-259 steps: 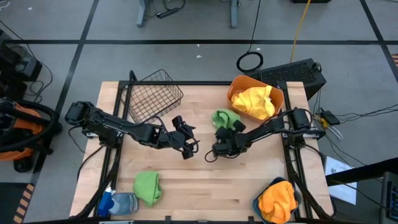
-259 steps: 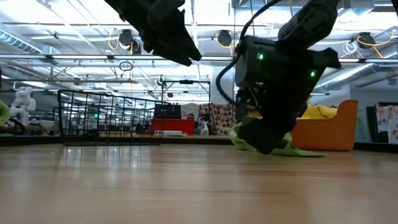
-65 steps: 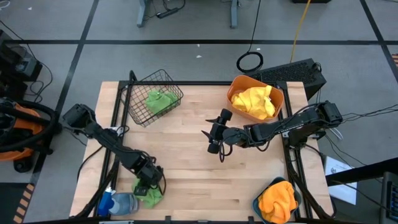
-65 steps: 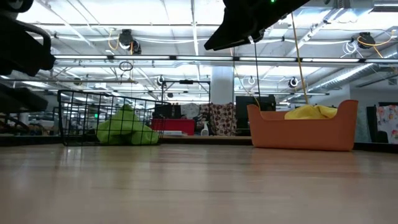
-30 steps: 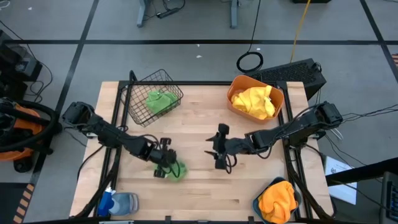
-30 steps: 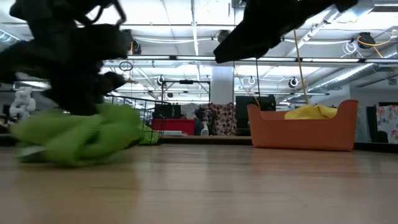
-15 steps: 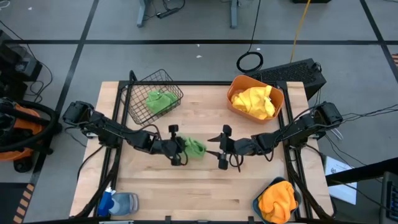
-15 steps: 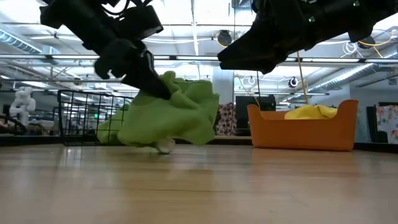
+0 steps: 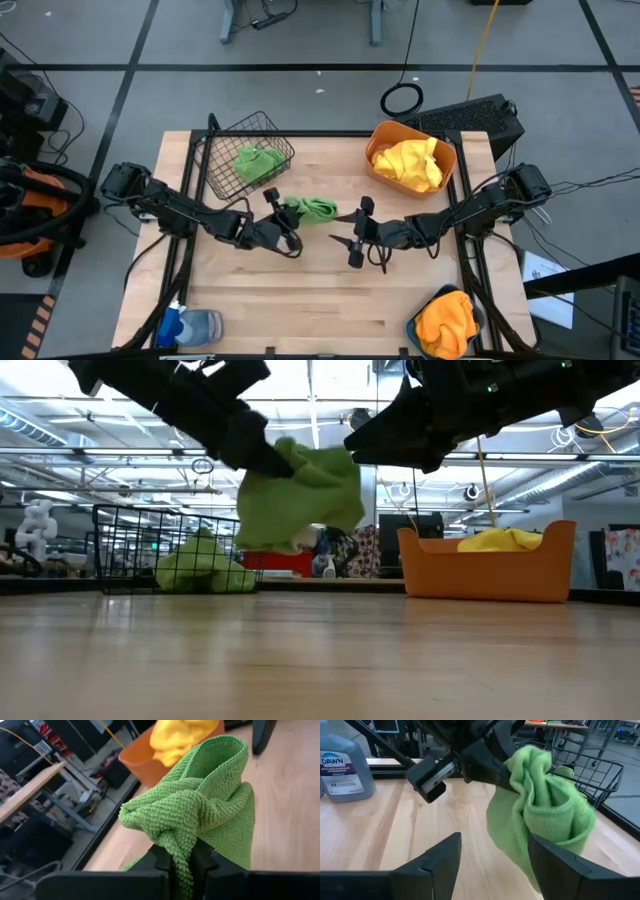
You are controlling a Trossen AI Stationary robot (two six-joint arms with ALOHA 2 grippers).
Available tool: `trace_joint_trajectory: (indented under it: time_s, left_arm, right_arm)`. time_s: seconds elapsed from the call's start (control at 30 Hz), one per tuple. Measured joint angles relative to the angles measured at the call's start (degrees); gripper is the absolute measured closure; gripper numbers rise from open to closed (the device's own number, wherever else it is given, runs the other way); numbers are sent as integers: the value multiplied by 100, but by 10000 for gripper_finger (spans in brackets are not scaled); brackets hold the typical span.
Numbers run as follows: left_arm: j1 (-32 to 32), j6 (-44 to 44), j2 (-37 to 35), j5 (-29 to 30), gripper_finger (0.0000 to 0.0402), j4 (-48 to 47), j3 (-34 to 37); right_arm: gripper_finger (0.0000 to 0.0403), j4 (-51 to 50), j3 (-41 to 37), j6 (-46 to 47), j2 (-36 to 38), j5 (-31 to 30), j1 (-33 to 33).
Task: Sort microfiber towel by color & place in baskets
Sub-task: Put the green microfiber cloth into the black wire basket
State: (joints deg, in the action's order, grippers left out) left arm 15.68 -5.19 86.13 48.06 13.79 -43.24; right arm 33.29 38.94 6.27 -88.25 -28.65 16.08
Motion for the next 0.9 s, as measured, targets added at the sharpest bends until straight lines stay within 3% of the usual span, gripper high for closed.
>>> trace_joint_trajectory:
  time_s: [0.27,0.77,0.9]
  left_arm:
    - [123,-420,-69,-499,375,1219,-1]
    - [133,-260,-264,-523,375,1396,-4]
    - [133,-258,-264,-768,375,1599,-4]
  right_arm:
    - [181,242,0,-125,0,5,0]
    - [181,560,2,-396,0,23,-63]
    - [181,567,2,-402,0,26,-63]
